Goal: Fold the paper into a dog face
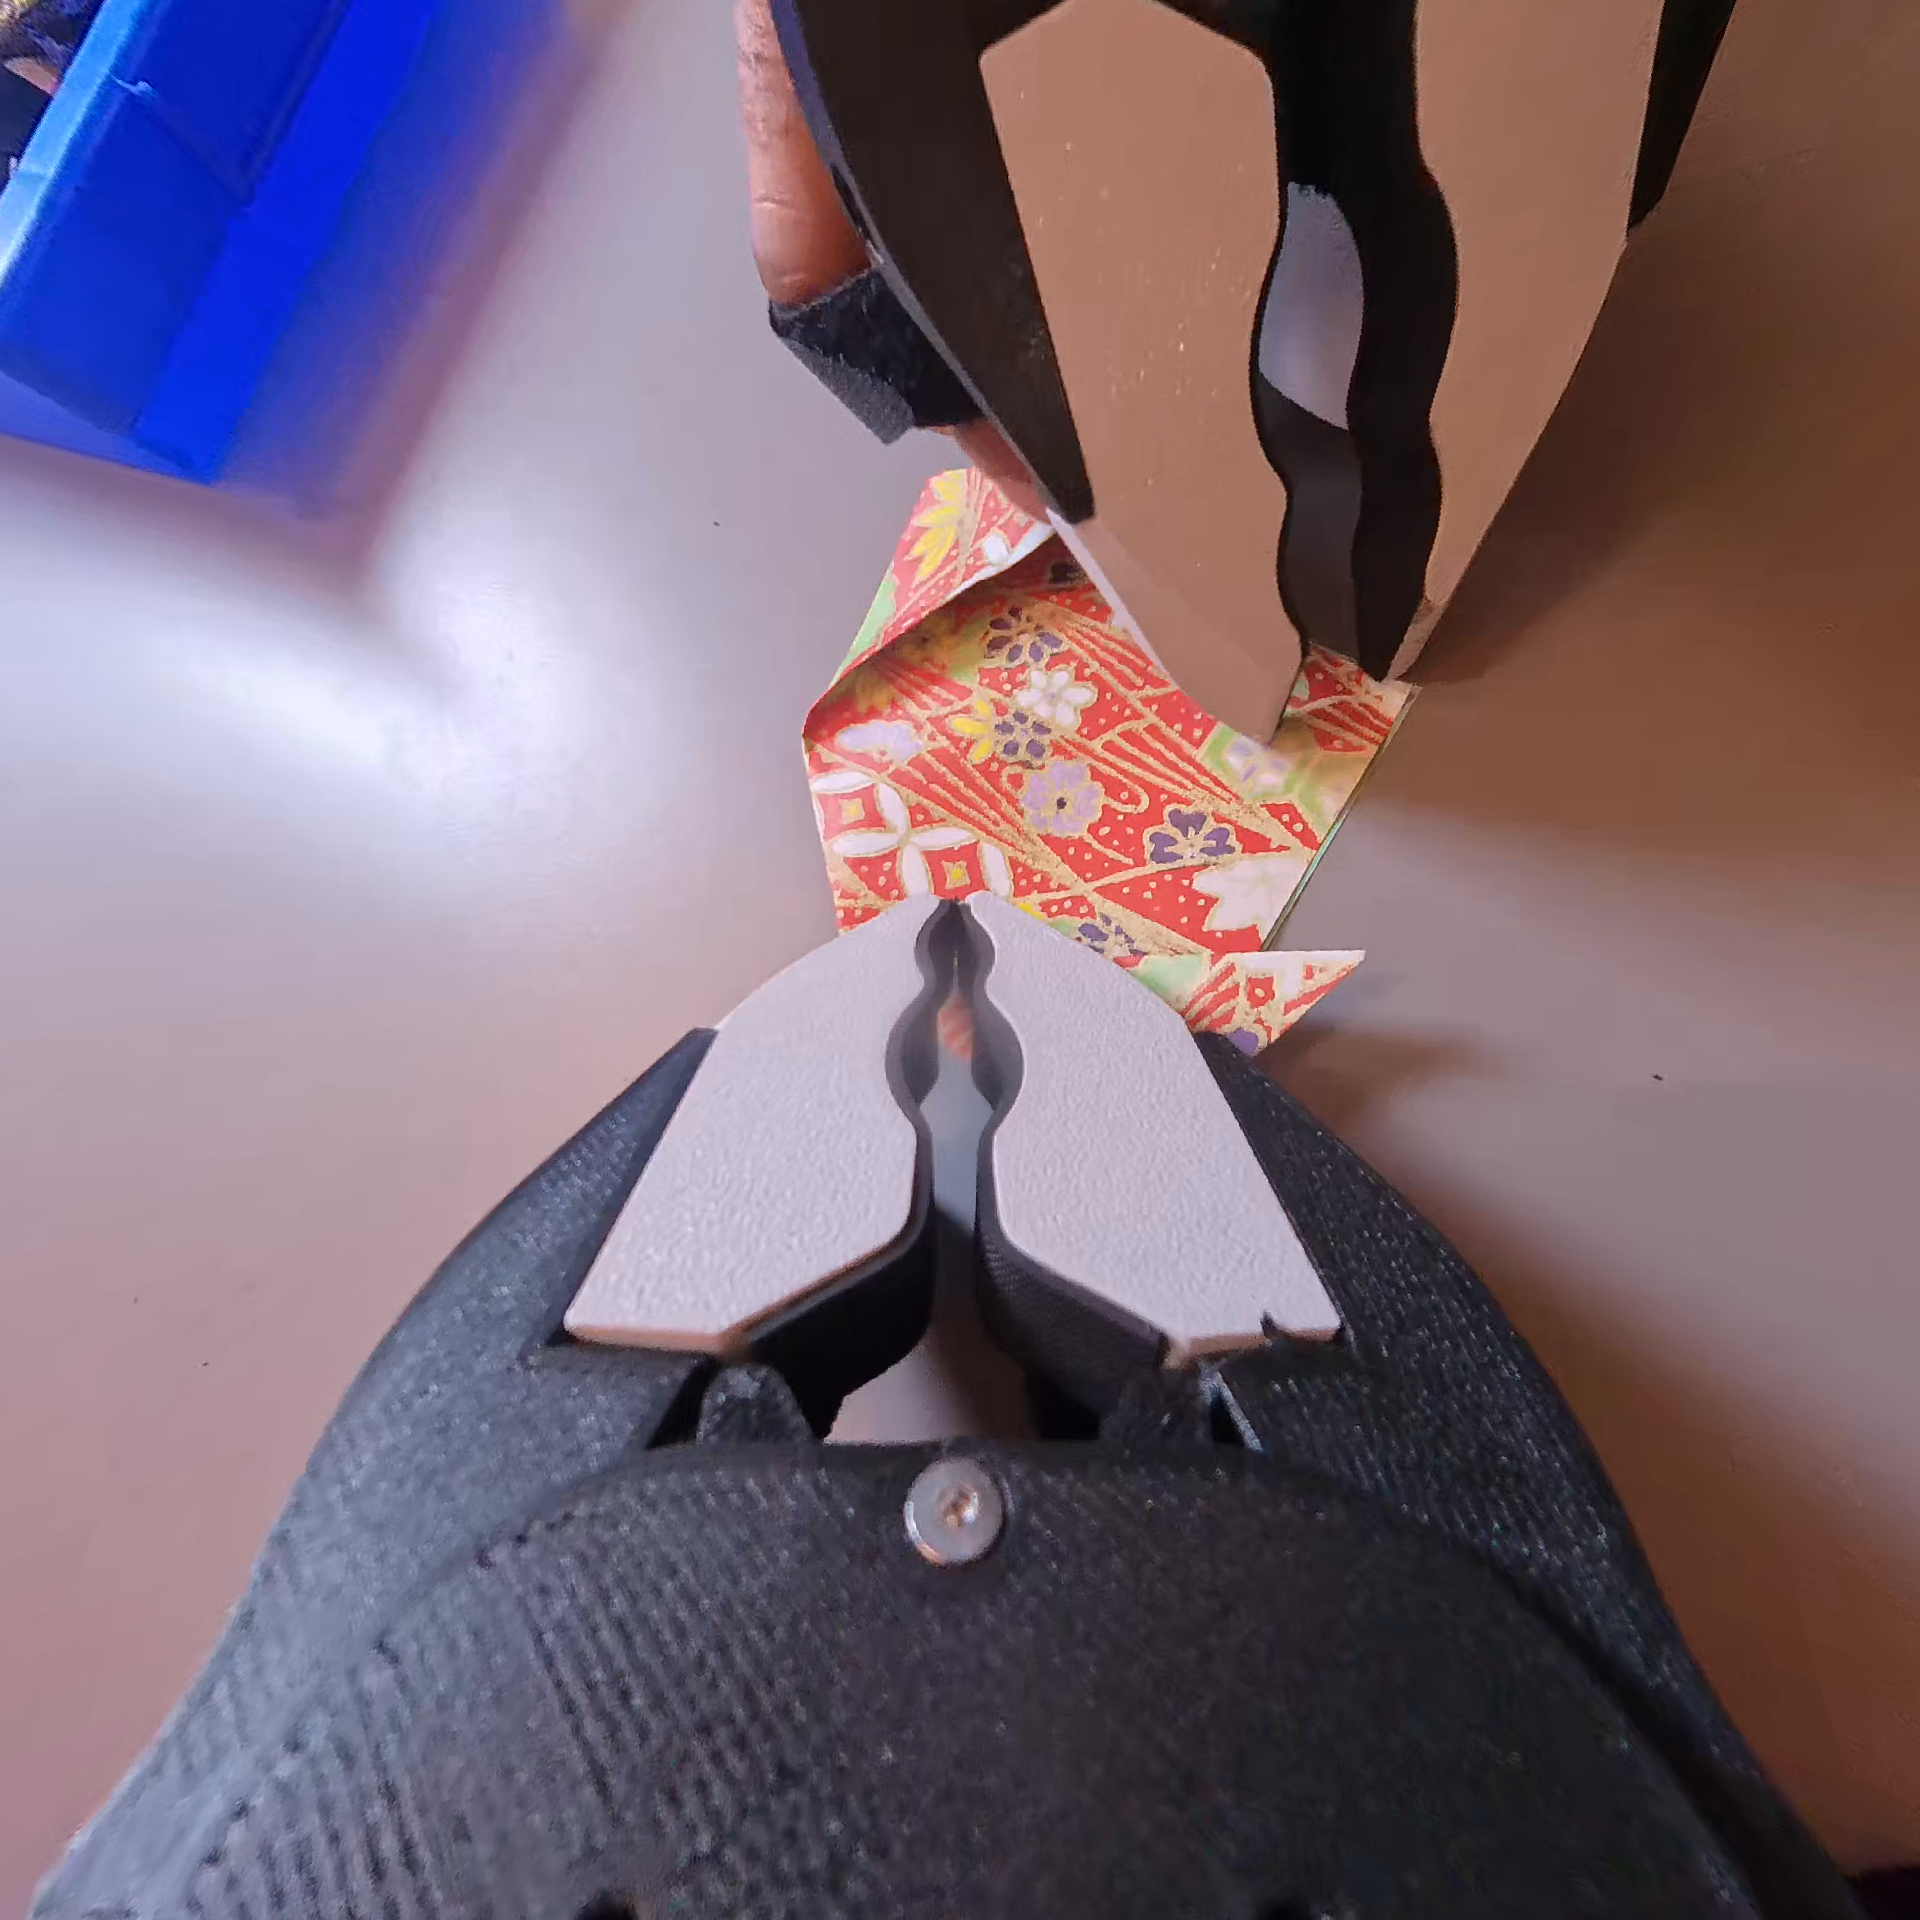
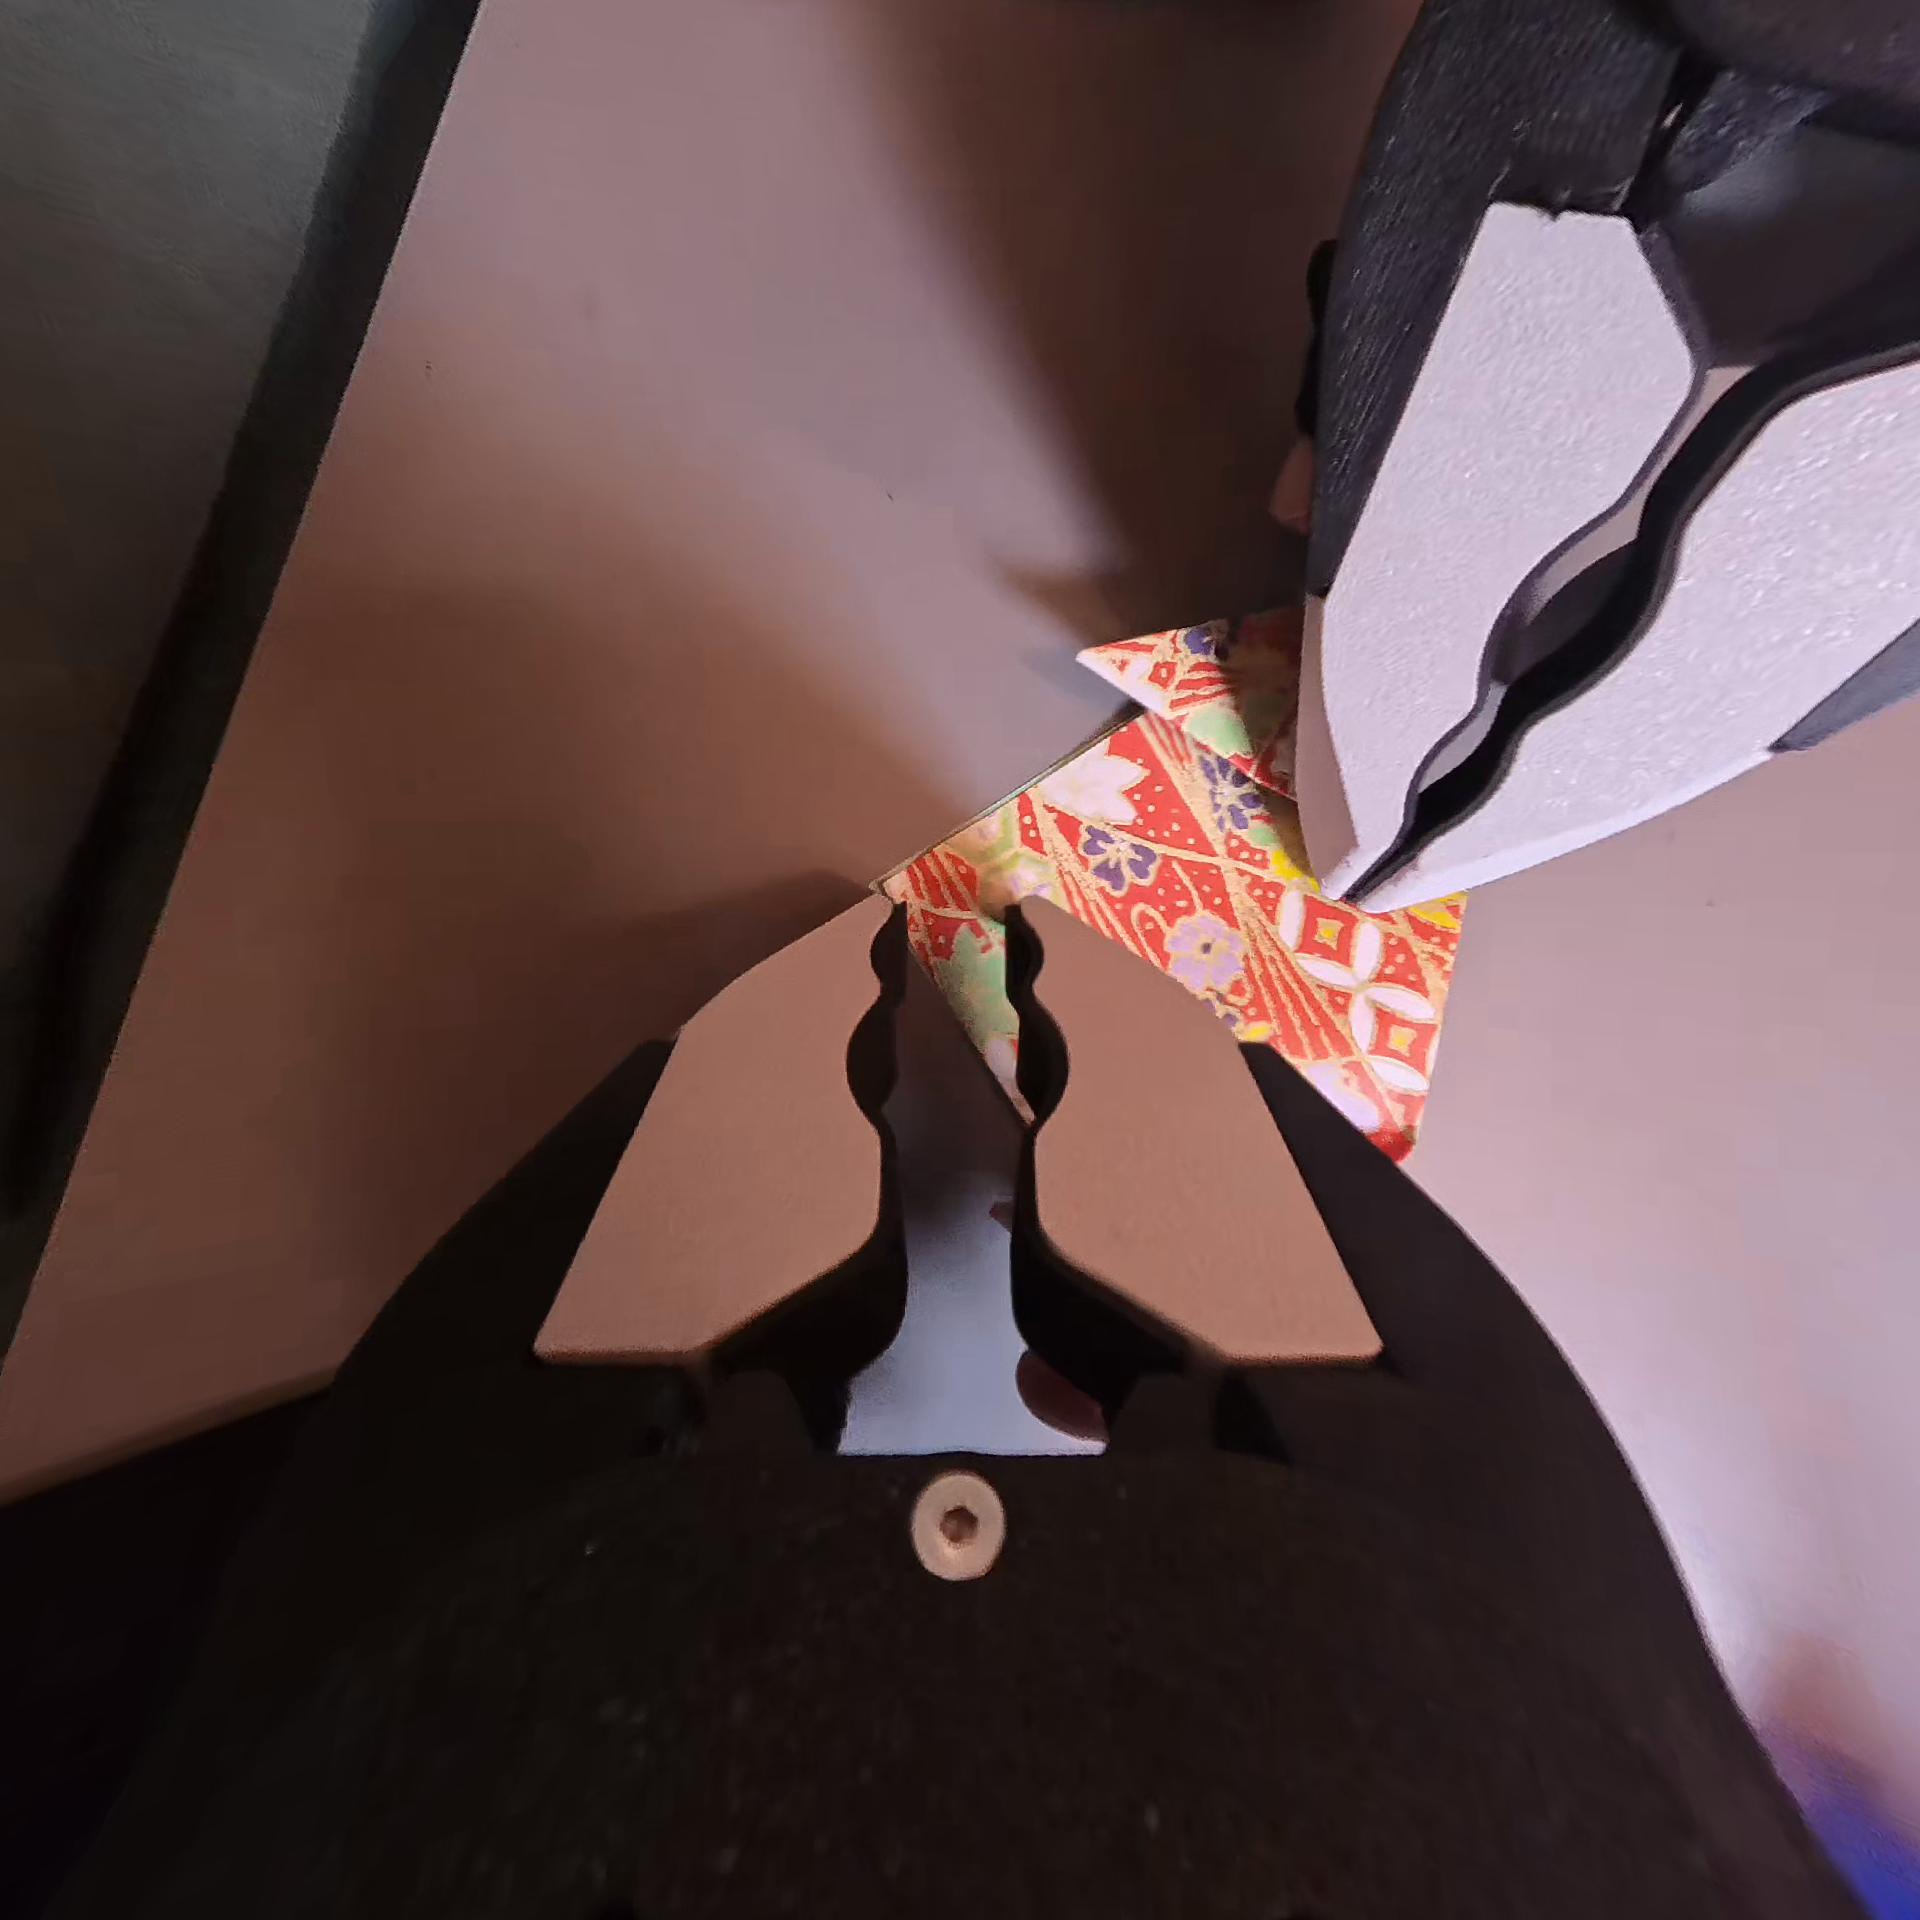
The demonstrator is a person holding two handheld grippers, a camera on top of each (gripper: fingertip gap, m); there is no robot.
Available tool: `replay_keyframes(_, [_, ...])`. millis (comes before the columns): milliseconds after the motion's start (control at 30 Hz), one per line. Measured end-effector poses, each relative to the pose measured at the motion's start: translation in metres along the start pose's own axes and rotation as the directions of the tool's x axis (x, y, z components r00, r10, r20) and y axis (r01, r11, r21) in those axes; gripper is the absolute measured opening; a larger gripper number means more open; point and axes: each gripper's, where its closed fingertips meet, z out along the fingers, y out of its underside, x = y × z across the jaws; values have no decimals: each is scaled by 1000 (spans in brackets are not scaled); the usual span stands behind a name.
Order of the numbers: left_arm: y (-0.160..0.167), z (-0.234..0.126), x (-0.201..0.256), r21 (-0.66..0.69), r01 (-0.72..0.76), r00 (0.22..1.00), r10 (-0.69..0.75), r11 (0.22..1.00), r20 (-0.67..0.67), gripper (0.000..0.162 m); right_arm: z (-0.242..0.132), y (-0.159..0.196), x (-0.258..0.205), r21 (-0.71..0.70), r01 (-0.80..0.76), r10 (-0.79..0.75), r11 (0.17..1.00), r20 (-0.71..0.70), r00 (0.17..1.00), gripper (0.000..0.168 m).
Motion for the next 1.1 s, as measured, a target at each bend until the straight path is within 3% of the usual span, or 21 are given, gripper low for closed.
replay_keyframes(133, [2, -2, -1, -12, -13, 1000, 13, 1000, 14, 0, 2, -2, -6, -18, 26, -25, 999, 31, 999, 0])
replay_keyframes(333, [3, -4, -1, -13, -3, 1000, 3, 1000, 12, 5, 3, -2, -6, -31, -29, 31, 999, 83, 996, 0])
replay_keyframes(500, [5, -5, -1, -21, -2, 1000, 2, 1000, 21, 5, 3, -5, -9, -41, -44, 47, 998, 88, 995, 23])
replay_keyframes(900, [5, -5, 0, -17, 24, 1000, -24, 1000, 4, 2, 6, -6, 1, -65, -83, 85, 994, 26, 996, 9])
replay_keyframes(967, [4, -7, 1, -15, 23, 1000, -23, 1000, -2, 11, 6, -7, -3, -60, -88, 91, 994, 52, 994, 0])
replay_keyframes(1100, [-13, -15, 10, 70, 31, 998, -27, 997, -55, 28, 6, -7, -3, -39, -108, 110, 993, 47, 993, 0])
